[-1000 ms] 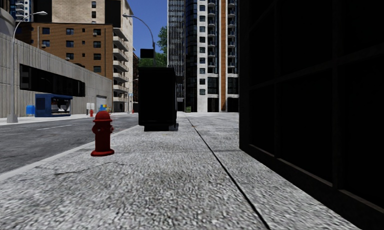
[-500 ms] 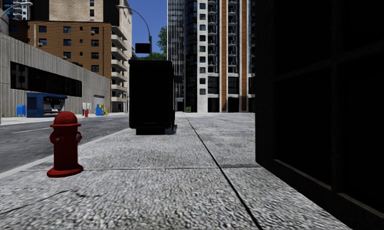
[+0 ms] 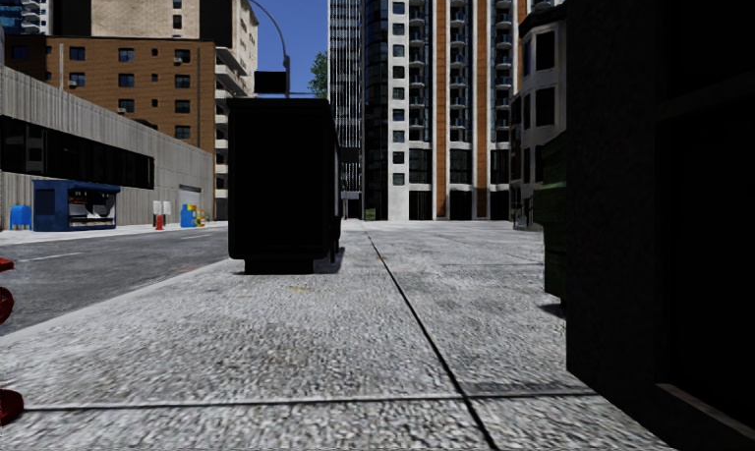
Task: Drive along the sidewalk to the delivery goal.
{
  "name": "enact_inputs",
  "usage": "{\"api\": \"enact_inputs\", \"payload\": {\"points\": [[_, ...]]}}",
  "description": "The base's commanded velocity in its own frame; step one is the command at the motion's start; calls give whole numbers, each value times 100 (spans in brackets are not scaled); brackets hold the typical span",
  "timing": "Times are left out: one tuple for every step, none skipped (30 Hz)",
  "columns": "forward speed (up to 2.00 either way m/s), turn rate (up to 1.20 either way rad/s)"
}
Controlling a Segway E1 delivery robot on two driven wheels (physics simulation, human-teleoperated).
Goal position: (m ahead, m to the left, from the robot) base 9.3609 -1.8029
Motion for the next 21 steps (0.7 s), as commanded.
{"api": "enact_inputs", "payload": {"points": [[200,0],[200,0],[200,0],[200,0],[200,0],[200,0],[200,0],[200,0],[200,0],[200,0],[200,0],[200,0],[200,0],[200,0],[200,0],[200,0],[200,0],[200,0],[200,0],[200,0],[200,0]]}}
